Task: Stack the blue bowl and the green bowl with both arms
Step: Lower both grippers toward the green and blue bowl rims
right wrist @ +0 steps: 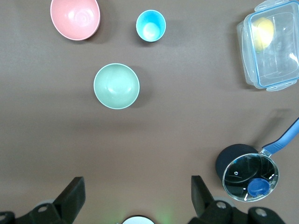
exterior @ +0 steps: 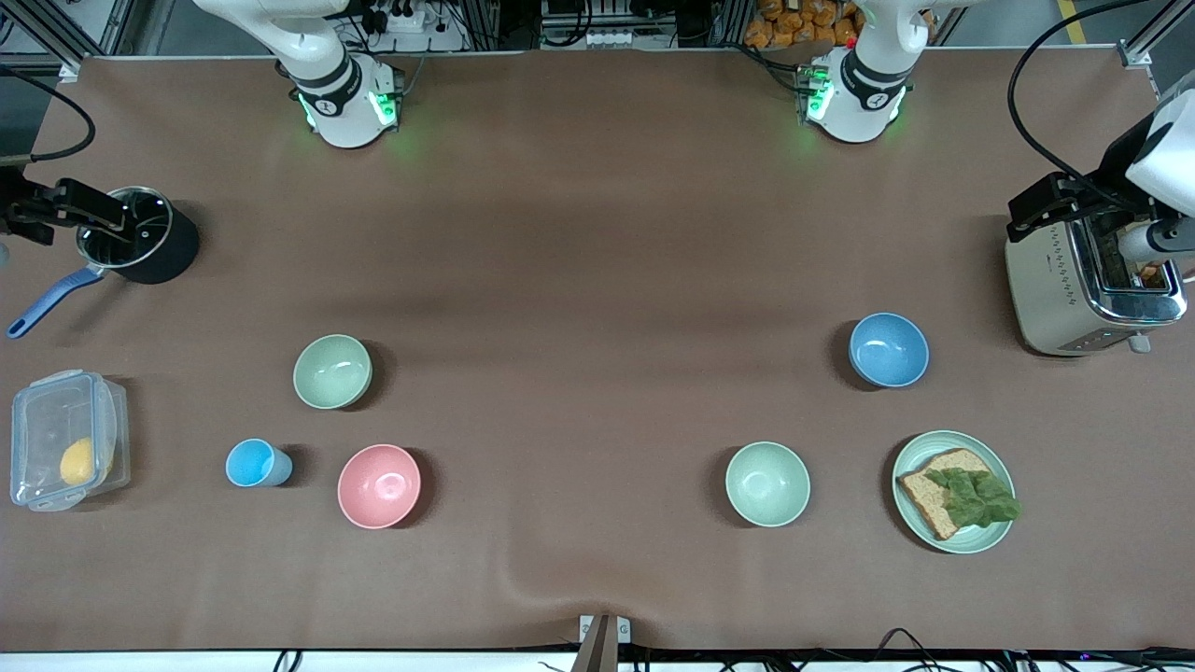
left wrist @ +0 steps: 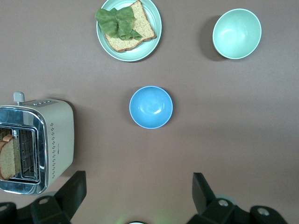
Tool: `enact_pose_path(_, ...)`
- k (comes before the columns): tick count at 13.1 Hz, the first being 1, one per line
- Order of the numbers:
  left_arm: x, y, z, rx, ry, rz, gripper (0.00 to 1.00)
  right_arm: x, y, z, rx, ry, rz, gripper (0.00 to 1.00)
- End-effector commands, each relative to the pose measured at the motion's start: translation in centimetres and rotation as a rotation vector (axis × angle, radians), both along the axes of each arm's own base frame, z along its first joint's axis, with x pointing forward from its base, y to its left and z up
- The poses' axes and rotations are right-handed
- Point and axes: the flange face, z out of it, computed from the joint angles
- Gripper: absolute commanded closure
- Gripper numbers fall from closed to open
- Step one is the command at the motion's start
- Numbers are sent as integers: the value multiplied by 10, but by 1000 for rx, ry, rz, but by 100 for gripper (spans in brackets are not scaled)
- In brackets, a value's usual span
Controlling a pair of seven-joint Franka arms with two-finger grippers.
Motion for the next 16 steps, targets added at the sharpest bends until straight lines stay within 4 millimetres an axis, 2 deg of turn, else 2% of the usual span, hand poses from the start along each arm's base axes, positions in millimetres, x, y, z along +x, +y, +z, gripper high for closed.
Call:
enact_pose_path(1, -1, 4, 5, -12, 11, -24, 0, 1, 1, 6, -18, -5, 13, 0)
enact_pose_path(2, 2, 9, 2, -11, 14, -18, 0, 0, -1, 6, -18, -2, 9, 0)
enact_pose_path(4, 15, 29, -19, -7, 43, 7, 0, 0, -1, 6, -18, -2, 9, 0)
enact_pose_path(6, 35, 49, -70, -12, 93, 41, 0, 1, -3, 6, -14, -8, 8, 0)
enact_pose_path(9, 37, 60, -160, 26, 66, 56, 0, 3, 0, 0, -9, -3, 13, 0)
enact_pose_path(11, 28, 63, -224, 20, -16, 62, 0, 17, -1, -36, -1, 67, 34, 0)
enact_pose_path(13, 14, 72, -280, 12, -62, 69, 0, 32, 1, -82, 61, 133, 79, 0)
enact_pose_path(15, 1, 71, -335, 0, -76, 66, 0, 47, 9, -125, 73, 181, 86, 0)
enact_pose_path(16, 2, 72, -359, -8, -60, 71, 0, 52, 10, -142, 75, 198, 87, 0)
